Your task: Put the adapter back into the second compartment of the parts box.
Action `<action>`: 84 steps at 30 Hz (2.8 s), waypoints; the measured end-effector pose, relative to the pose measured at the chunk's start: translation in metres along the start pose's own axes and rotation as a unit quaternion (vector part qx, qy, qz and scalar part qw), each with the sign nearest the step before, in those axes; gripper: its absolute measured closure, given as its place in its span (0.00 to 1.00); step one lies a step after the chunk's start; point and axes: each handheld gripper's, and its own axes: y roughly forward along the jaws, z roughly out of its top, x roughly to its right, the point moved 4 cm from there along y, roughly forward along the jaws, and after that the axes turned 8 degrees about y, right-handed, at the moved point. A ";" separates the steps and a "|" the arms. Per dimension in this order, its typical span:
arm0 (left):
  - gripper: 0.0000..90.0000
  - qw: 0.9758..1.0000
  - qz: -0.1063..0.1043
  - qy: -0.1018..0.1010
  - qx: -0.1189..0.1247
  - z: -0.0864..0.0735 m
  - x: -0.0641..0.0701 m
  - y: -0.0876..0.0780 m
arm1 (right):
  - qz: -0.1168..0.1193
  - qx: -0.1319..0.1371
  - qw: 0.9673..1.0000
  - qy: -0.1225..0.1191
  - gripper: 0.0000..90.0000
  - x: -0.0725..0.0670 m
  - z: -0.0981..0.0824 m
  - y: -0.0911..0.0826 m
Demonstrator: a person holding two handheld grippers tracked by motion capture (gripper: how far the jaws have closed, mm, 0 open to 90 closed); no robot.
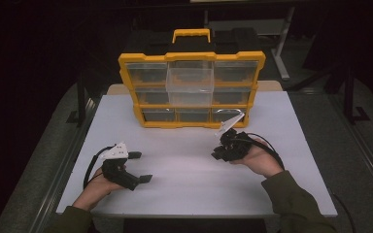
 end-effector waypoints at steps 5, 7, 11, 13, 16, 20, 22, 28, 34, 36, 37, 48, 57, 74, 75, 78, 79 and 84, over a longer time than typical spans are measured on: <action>0.00 1.000 0.000 -0.001 0.002 0.000 -0.001 -0.001 | 0.000 -0.001 1.000 -0.001 0.84 0.002 0.005 -0.007; 0.00 1.000 0.000 -0.001 0.002 0.000 -0.001 -0.001 | 0.001 -0.001 1.000 -0.002 0.84 0.003 0.005 -0.008; 0.00 1.000 0.001 -0.001 0.003 0.000 0.000 -0.001 | 0.000 -0.003 1.000 -0.003 0.84 0.004 0.009 -0.012; 0.00 1.000 0.001 0.000 0.002 0.000 0.000 -0.001 | -0.001 -0.003 1.000 -0.004 0.84 0.005 0.010 -0.015; 0.00 1.000 0.001 -0.001 0.003 0.000 0.000 -0.001 | -0.001 -0.001 1.000 -0.005 0.84 0.005 0.014 -0.019; 0.00 1.000 0.001 -0.001 0.004 0.000 0.000 -0.001 | 0.001 0.001 1.000 -0.008 0.84 0.006 0.018 -0.024; 0.00 1.000 0.001 -0.001 0.003 0.000 0.000 -0.001 | 0.001 0.000 1.000 -0.008 0.84 0.006 0.019 -0.027; 0.00 1.000 0.002 -0.001 0.003 0.001 0.000 -0.001 | 0.004 0.004 1.000 -0.011 0.84 0.008 0.025 -0.035; 0.00 1.000 0.000 0.001 0.003 0.001 0.000 0.000 | 0.005 0.007 1.000 -0.013 0.84 0.009 0.030 -0.042; 0.00 1.000 0.000 0.001 0.003 0.001 0.000 0.000 | 0.005 0.008 1.000 -0.012 0.84 0.009 0.032 -0.045; 0.00 1.000 0.000 0.001 0.003 0.001 0.000 0.000 | 0.006 0.008 1.000 -0.012 0.84 0.010 0.033 -0.047; 0.00 1.000 0.000 -0.002 0.005 0.001 0.000 -0.001 | 0.004 0.015 1.000 -0.017 0.84 0.014 0.042 -0.060; 0.00 1.000 0.000 -0.003 0.007 0.001 0.000 -0.002 | -0.002 0.022 1.000 -0.019 0.84 0.017 0.055 -0.075; 0.00 1.000 -0.001 -0.003 0.007 0.001 0.000 -0.001 | -0.011 0.044 0.999 -0.025 0.84 0.026 0.080 -0.113; 0.00 1.000 -0.001 -0.003 0.007 0.001 0.000 -0.001 | -0.011 0.045 0.999 -0.024 0.84 0.026 0.082 -0.115; 0.00 1.000 0.000 -0.002 0.006 0.001 0.000 -0.001 | -0.013 0.051 0.998 -0.022 0.84 0.027 0.086 -0.122; 0.00 1.000 0.000 -0.002 0.006 0.001 0.000 -0.001 | -0.013 0.052 0.998 -0.022 0.84 0.028 0.087 -0.125; 0.00 1.000 -0.001 -0.003 0.007 0.001 0.000 -0.001 | -0.018 0.061 0.998 -0.025 0.84 0.030 0.095 -0.137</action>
